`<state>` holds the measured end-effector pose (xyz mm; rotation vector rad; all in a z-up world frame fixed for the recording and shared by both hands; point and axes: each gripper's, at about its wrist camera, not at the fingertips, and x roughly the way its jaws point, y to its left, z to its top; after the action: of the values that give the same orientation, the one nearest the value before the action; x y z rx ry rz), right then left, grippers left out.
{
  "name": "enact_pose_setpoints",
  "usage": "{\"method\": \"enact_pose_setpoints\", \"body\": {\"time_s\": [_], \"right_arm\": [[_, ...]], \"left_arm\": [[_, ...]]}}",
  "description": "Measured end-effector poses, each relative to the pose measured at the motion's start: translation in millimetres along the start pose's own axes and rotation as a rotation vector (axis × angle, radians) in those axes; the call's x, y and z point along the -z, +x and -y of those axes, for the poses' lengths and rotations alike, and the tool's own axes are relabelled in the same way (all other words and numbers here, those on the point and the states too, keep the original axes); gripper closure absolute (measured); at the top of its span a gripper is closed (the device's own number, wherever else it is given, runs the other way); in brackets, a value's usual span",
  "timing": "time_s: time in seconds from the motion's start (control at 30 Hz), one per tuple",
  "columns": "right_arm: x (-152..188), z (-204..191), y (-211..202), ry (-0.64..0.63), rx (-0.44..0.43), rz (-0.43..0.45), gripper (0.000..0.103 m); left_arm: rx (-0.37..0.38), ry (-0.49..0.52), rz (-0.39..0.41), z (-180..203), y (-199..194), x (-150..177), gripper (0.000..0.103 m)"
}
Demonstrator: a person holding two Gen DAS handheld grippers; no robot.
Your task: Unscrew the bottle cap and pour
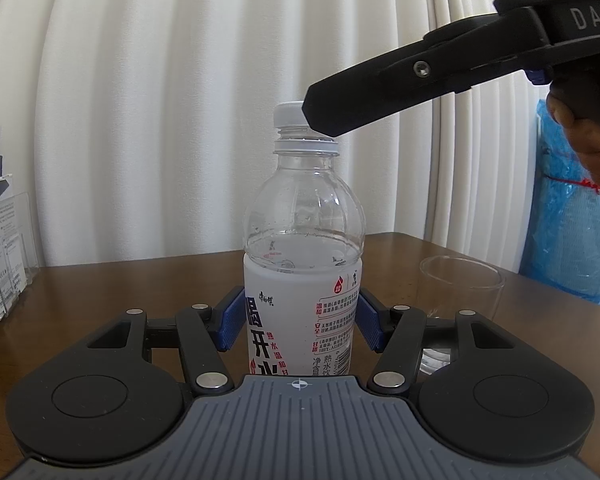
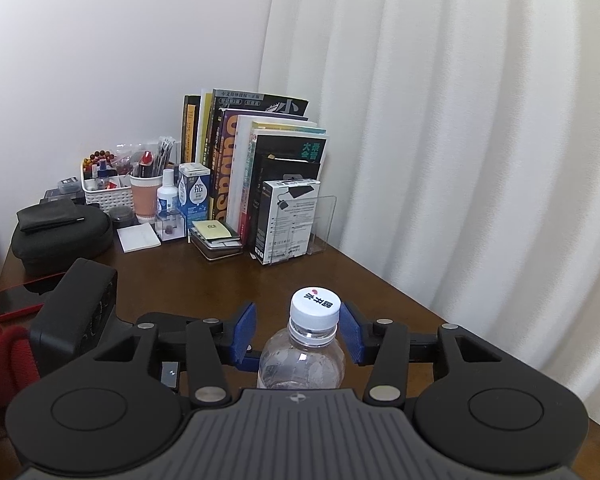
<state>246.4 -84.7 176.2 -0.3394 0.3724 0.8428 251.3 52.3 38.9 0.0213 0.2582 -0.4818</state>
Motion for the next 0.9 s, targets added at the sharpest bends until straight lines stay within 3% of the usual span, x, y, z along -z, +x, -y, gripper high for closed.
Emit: {"method": "enact_pose_setpoints", "body": {"time_s": [0.9], "right_arm": [[2,-6,2,0.033,0.014,0.029,0.049]], "left_arm": [[-0.002,-0.001,-0.002,-2,-2,1,0.045]]}}
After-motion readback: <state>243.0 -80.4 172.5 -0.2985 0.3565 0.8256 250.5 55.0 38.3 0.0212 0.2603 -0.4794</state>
